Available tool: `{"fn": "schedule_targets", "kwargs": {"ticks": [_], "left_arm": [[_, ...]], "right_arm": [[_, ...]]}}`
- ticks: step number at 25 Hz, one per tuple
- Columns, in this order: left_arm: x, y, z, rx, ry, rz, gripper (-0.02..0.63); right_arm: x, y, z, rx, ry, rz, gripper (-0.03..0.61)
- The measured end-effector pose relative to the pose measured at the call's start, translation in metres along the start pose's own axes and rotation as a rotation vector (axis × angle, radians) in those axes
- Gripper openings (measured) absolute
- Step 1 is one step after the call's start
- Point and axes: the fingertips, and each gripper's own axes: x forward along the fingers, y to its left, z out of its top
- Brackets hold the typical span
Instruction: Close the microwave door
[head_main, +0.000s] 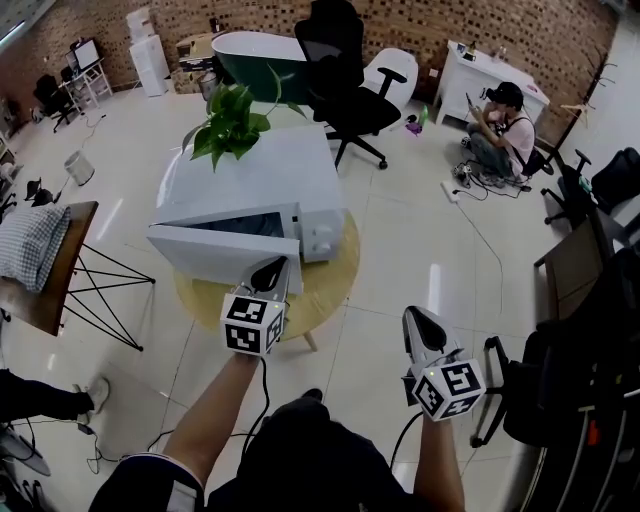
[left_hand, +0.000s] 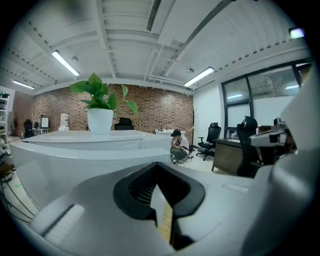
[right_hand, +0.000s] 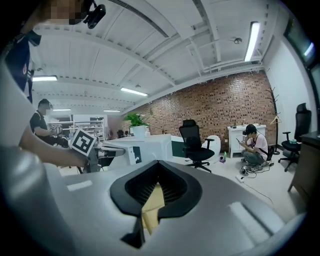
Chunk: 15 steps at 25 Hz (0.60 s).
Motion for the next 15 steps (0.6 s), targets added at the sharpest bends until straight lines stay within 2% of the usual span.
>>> {"fn": "schedule_targets", "kwargs": {"ticks": [10, 15], "left_arm": [[0.051, 0.026, 0.018, -0.006, -0.016, 0.045, 0.009], [0.067, 0.010, 0.016, 0.024, 0.011, 0.003, 0.011]], "right_arm": [[0.014, -0.023, 0.007, 0.007, 0.007, -0.061, 0.002], [0.020, -0.032, 0.012, 0.007, 0.004, -0.086, 0.002]]}}
